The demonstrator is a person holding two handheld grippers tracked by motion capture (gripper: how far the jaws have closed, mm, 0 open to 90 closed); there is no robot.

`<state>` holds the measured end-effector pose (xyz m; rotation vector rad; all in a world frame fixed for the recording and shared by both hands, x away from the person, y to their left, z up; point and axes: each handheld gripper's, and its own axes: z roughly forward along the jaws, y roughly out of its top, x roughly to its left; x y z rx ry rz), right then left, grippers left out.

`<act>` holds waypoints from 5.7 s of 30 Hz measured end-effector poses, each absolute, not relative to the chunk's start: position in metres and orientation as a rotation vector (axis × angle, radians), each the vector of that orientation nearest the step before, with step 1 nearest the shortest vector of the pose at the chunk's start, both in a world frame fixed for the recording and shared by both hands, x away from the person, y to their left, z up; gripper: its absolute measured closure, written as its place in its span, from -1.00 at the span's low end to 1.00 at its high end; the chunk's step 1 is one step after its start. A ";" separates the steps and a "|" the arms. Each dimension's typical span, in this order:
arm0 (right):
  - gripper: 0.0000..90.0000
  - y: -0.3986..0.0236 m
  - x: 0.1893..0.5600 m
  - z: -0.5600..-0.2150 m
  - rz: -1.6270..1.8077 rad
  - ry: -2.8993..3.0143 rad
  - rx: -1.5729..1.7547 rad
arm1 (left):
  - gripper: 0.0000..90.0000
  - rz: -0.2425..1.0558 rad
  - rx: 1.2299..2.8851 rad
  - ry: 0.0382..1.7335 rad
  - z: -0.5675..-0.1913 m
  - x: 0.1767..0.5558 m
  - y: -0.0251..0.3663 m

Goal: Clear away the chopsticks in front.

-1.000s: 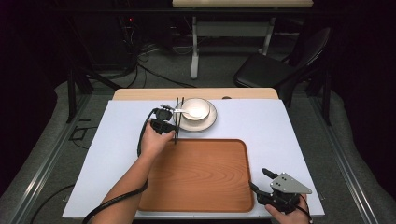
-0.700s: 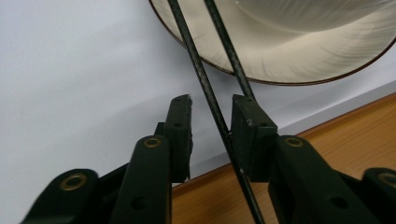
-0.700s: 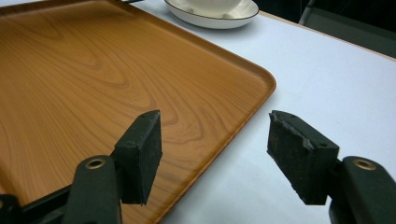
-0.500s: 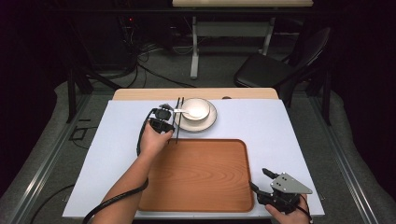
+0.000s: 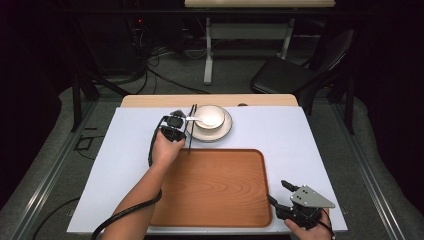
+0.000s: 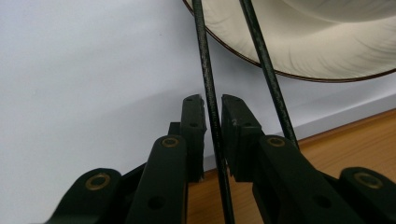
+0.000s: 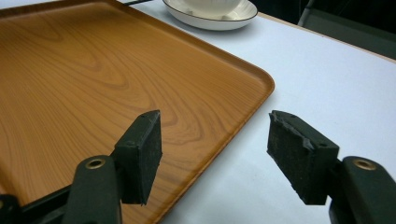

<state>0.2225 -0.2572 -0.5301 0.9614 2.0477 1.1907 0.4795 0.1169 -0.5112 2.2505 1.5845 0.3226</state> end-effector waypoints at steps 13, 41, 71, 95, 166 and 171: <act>-0.23 -0.258 0.221 -0.529 1.195 2.041 0.962 | 0.90 0.354 2.211 1.647 -0.509 0.482 0.124; -0.23 -0.257 0.222 -0.530 1.192 2.042 0.964 | 0.92 0.379 2.051 1.625 -0.485 0.465 0.170; -0.23 -0.253 0.222 -0.530 1.180 2.035 0.961 | 0.92 0.344 2.092 1.488 -0.475 0.328 0.254; -0.23 -0.253 0.222 -0.531 1.176 2.035 0.965 | 0.92 0.236 2.200 1.387 -0.502 0.286 0.223; -0.23 -0.252 0.221 -0.530 1.183 2.037 0.960 | 0.23 0.243 2.238 1.371 -0.497 0.305 0.197; -0.23 -0.252 0.222 -0.531 1.181 2.040 0.961 | 0.18 0.269 2.229 1.363 -0.492 0.316 0.196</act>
